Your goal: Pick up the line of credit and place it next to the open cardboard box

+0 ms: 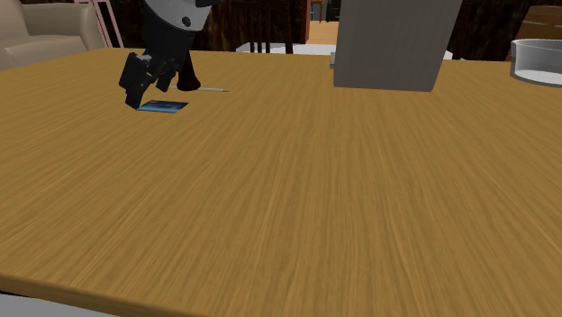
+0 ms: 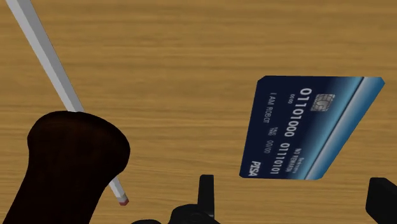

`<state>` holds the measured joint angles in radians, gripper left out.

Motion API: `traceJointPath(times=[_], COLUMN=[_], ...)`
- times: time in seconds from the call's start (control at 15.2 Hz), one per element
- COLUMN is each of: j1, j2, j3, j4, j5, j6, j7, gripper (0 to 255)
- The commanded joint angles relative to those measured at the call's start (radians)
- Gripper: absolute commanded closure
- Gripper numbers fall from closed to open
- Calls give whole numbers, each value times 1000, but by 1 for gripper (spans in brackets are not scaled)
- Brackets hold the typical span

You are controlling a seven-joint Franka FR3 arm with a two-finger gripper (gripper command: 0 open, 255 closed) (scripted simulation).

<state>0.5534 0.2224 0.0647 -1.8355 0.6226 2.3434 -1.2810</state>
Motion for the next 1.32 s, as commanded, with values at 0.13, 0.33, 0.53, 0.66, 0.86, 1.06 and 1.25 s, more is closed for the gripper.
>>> traceJointPath(times=[0.13, 0.33, 0.53, 0.66, 0.86, 1.06, 1.25], j1=[2, 2, 2, 2, 2, 2, 3], j2=[5, 5, 5, 5, 5, 5, -9], j3=[2, 2, 2, 2, 2, 2, -2], j4=[-1, -1, -1, -1, -1, -1, 19], j5=[2, 2, 2, 2, 2, 2, -14], j6=[8, 8, 8, 8, 8, 8, -22], j7=[-1, -1, -1, -1, -1, -1, 22], gripper=[0, 0, 255, 255, 255, 255, 255])
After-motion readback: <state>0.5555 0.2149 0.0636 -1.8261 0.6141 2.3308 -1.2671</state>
